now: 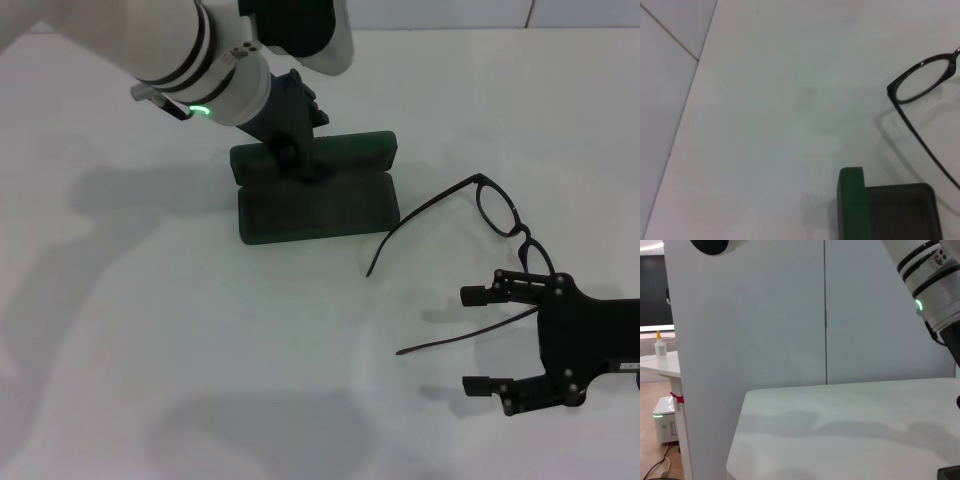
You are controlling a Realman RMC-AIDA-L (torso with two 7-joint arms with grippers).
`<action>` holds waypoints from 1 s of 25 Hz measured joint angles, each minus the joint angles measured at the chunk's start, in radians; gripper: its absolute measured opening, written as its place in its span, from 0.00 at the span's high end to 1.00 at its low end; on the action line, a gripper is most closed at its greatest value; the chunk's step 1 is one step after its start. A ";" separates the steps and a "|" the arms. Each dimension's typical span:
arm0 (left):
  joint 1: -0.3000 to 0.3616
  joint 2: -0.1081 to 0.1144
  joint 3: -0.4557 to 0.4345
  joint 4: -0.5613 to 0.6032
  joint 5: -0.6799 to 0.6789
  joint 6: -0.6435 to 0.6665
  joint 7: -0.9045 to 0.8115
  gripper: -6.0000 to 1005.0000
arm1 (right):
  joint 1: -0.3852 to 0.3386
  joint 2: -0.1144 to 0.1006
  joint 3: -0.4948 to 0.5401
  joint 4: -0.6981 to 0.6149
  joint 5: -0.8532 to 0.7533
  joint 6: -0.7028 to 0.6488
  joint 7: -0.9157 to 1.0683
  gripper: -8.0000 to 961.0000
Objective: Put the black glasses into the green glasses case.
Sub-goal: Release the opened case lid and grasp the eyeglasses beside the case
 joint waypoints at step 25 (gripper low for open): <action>0.457 0.084 -0.634 -0.205 -0.715 0.362 0.414 0.37 | -0.005 -0.010 0.016 -0.004 0.009 -0.006 0.070 0.09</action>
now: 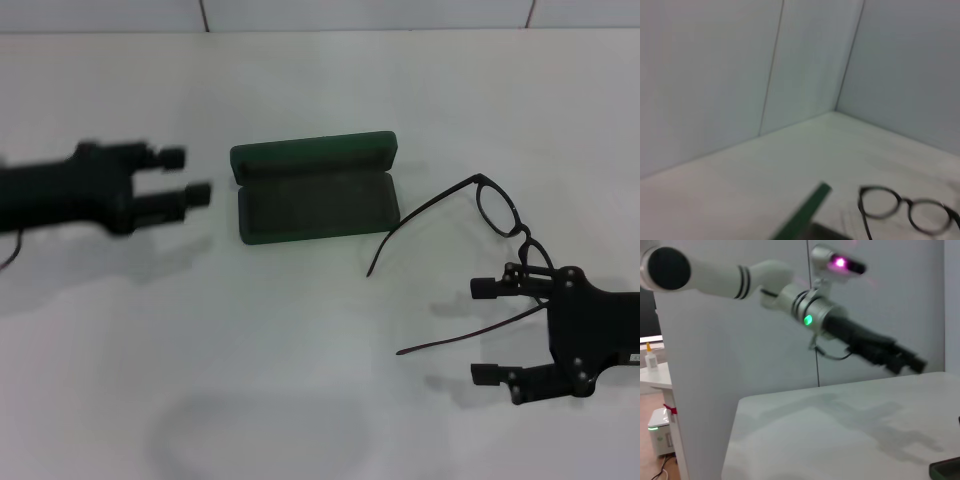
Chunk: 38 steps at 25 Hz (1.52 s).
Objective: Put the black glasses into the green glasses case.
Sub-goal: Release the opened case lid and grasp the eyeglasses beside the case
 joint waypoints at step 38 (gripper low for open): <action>0.287 -0.067 -0.001 0.033 0.083 0.213 0.455 0.33 | 0.105 -0.095 0.046 -0.358 -0.198 0.084 0.843 0.12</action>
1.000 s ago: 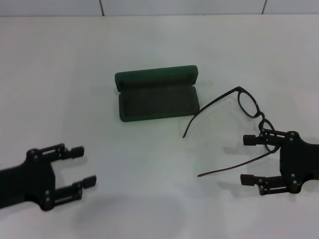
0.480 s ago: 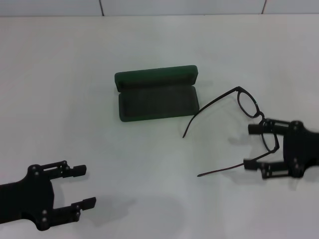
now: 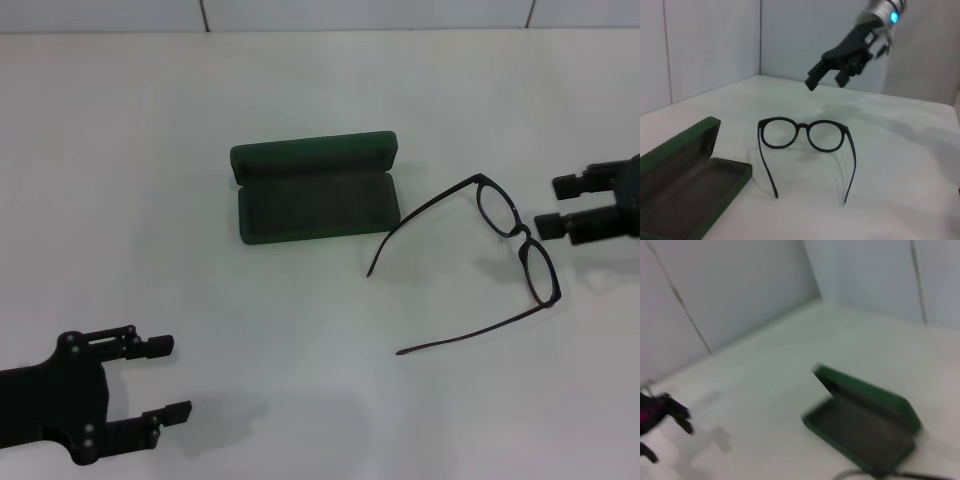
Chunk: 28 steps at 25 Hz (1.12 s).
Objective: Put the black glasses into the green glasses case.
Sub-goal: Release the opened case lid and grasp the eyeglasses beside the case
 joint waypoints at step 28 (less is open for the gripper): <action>-0.061 -0.002 -0.001 -0.002 0.049 -0.016 -0.002 0.33 | 0.495 0.088 -0.132 0.100 -0.786 0.016 0.927 0.17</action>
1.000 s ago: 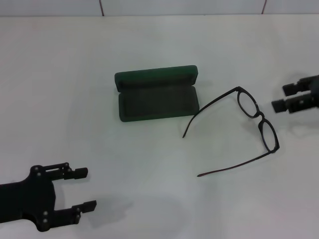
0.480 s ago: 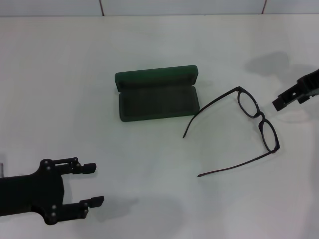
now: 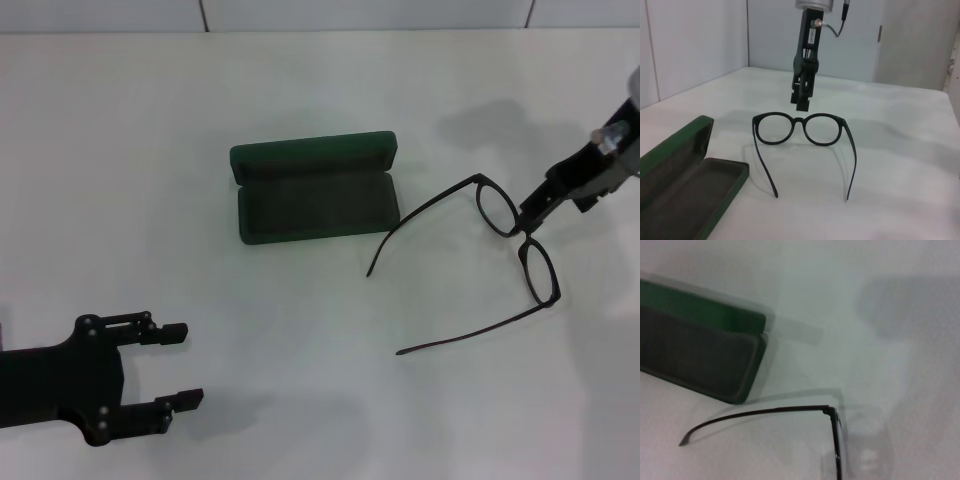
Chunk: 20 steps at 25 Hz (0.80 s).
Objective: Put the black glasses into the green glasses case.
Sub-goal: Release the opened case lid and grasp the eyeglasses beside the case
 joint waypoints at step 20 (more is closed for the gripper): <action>-0.005 0.000 0.000 0.001 0.000 0.000 0.004 0.33 | 0.034 0.030 -0.089 0.108 0.046 0.104 0.054 0.18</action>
